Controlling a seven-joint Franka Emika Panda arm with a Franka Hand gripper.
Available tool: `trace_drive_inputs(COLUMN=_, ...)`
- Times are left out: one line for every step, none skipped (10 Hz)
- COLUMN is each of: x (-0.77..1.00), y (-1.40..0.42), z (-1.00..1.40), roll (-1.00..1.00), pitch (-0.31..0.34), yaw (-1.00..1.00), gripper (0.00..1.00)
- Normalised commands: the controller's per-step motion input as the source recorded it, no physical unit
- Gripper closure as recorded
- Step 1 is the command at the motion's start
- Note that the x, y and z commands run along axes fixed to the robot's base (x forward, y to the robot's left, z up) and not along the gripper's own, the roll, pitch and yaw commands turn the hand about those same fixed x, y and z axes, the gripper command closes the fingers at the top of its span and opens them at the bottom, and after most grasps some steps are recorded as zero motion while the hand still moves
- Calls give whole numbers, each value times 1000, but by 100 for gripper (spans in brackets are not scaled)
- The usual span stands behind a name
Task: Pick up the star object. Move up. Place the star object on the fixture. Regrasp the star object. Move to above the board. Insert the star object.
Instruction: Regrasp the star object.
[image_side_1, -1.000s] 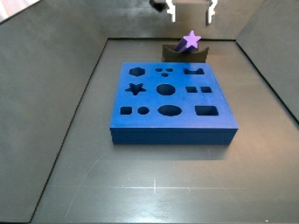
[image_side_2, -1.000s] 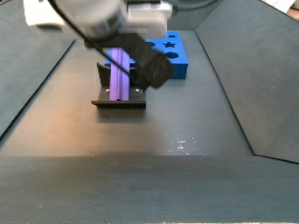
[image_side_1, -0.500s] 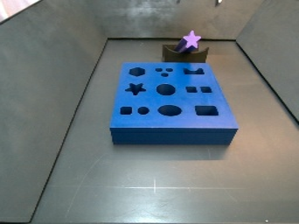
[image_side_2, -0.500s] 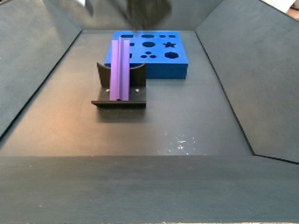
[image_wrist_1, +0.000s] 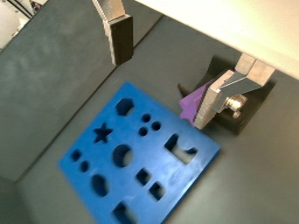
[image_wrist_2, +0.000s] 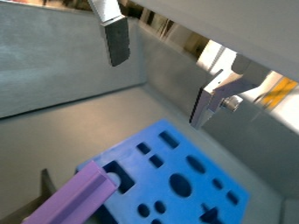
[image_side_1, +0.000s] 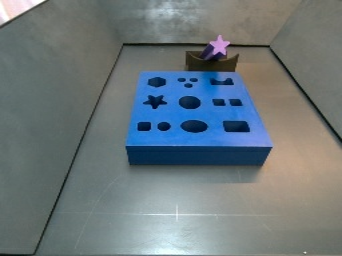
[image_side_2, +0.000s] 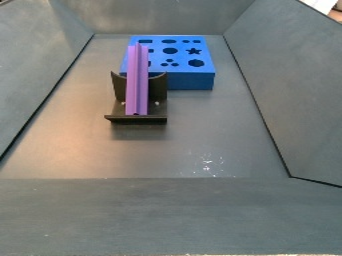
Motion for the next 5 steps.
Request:
trace_drive_inputs(x=-29, y=25, z=14, roll=1000, pitch=17, yaw=37, gripper=0)
trace_drive_inputs(x=-29, y=1, z=12, roll=1000, pitch=14, yaw=38, gripper=0)
trace_drive_inputs(x=-21, y=-24, z=-1, roll=1000, pitch=10, yaw=38, gripper=0)
trace_drive_inputs(x=-19, y=-17, z=7, roll=1000, pitch=6, yaw=39, gripper=0)
trace_drive_inputs(x=-13, y=-19, z=8, roll=1000, pitch=2, yaw=40, gripper=0)
